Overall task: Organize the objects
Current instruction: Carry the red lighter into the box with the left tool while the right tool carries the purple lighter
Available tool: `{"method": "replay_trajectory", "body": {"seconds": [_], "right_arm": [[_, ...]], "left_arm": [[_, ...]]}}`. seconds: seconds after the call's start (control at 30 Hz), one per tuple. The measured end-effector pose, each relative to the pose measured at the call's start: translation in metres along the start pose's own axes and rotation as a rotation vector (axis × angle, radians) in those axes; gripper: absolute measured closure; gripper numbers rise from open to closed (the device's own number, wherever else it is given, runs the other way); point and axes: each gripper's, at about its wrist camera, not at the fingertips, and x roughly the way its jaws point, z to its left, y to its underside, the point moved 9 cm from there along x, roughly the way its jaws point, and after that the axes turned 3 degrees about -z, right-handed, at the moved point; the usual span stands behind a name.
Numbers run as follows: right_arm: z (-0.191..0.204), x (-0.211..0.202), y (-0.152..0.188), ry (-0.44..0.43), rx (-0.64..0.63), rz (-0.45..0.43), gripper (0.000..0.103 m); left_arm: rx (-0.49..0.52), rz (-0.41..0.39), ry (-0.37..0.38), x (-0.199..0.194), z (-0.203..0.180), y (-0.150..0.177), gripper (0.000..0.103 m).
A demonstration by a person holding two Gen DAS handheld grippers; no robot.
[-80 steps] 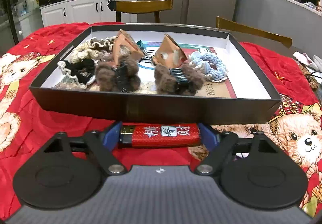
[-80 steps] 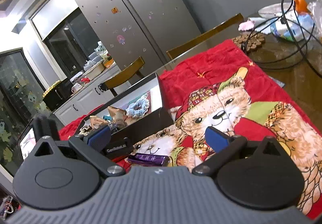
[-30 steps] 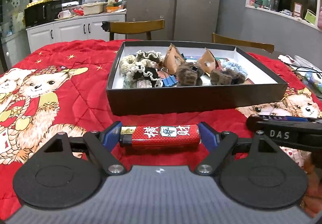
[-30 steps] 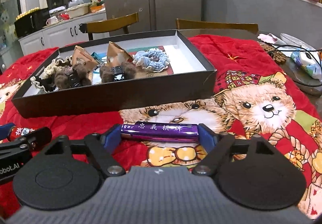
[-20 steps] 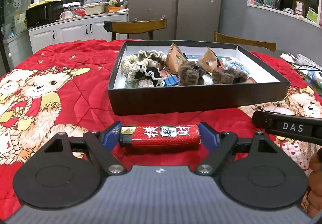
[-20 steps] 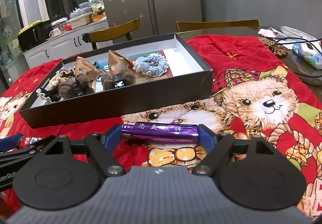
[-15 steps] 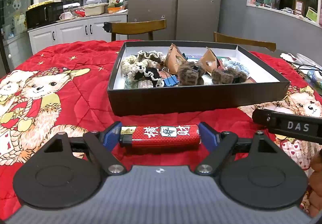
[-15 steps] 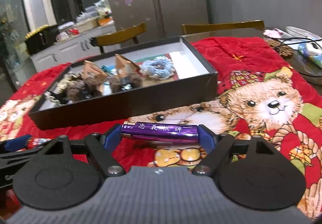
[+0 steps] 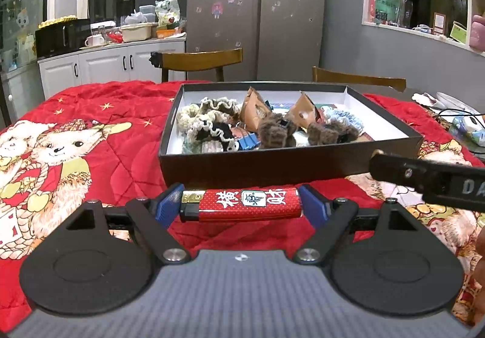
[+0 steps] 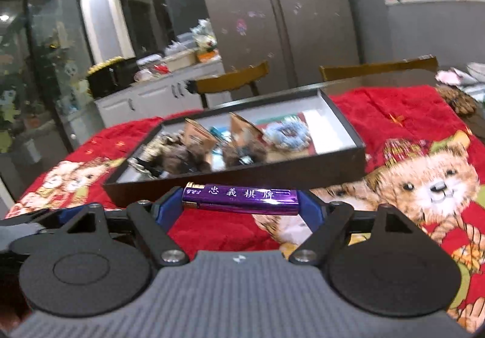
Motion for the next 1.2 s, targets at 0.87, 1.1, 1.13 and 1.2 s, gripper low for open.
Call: {"method": "replay_trajectory", "body": {"seconds": [0.87, 1.1, 1.13, 1.2], "right_arm": [[-0.007, -0.003, -0.11, -0.133, 0.14, -0.033, 0.022], [-0.022, 0.028, -0.129, -0.12, 0.184, -0.006, 0.022], [-0.024, 0.033, -0.131, -0.118, 0.19, -0.002, 0.022], [-0.027, 0.042, -0.134, -0.117, 0.195, 0.006, 0.022]], "left_arm": [[-0.056, -0.115, 0.081, -0.013, 0.003, -0.126, 0.018], [-0.056, -0.083, 0.092, 0.007, -0.011, -0.15, 0.018], [-0.054, -0.078, 0.093, 0.012, -0.012, -0.152, 0.018], [-0.063, -0.064, 0.09, 0.021, -0.013, -0.155, 0.018]]}}
